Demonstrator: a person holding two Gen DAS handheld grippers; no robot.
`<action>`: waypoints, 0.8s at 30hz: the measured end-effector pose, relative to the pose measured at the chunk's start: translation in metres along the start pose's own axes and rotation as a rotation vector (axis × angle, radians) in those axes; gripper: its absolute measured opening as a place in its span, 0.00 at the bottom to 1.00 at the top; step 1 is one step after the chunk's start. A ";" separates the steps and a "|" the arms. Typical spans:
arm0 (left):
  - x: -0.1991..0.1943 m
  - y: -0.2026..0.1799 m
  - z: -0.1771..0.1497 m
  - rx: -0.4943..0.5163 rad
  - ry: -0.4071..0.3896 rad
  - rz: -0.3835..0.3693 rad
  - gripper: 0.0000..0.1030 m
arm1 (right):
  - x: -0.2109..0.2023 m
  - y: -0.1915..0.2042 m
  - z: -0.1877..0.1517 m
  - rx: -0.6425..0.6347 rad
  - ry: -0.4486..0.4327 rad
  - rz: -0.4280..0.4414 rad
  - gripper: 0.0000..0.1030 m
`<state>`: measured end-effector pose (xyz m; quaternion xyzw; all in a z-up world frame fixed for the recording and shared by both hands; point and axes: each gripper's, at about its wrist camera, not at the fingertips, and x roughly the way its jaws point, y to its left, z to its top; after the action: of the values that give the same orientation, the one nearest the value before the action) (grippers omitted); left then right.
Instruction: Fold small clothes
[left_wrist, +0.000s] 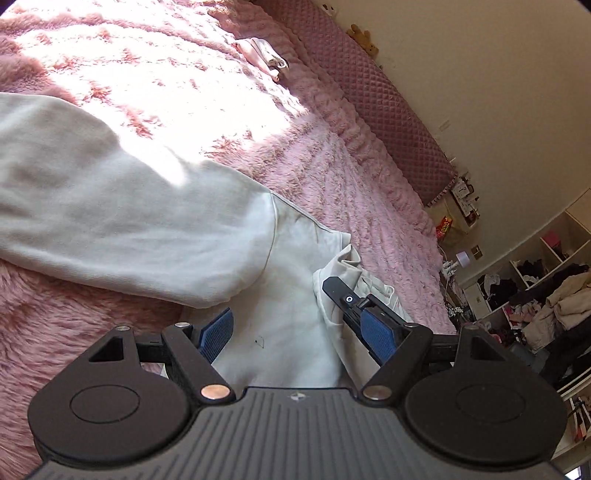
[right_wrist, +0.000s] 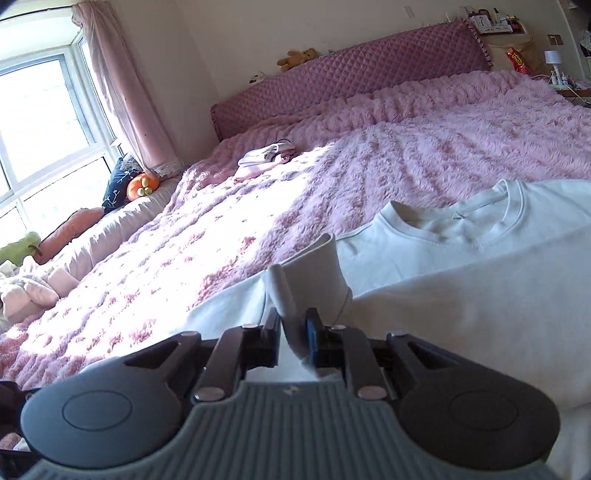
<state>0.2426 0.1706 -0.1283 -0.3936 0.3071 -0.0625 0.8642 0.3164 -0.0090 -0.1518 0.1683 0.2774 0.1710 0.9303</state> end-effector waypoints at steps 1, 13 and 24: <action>0.003 0.005 -0.001 -0.010 0.001 -0.001 0.89 | 0.006 -0.003 -0.004 0.017 0.056 0.010 0.42; 0.064 0.010 -0.015 -0.058 0.090 -0.027 0.89 | -0.146 -0.115 0.018 -0.136 -0.068 -0.300 0.45; 0.112 0.024 -0.003 -0.259 0.000 -0.120 0.84 | -0.164 -0.199 -0.011 -0.524 0.079 -0.700 0.41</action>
<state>0.3273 0.1464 -0.2011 -0.5193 0.2885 -0.0741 0.8010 0.2259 -0.2501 -0.1661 -0.1843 0.3002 -0.0836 0.9322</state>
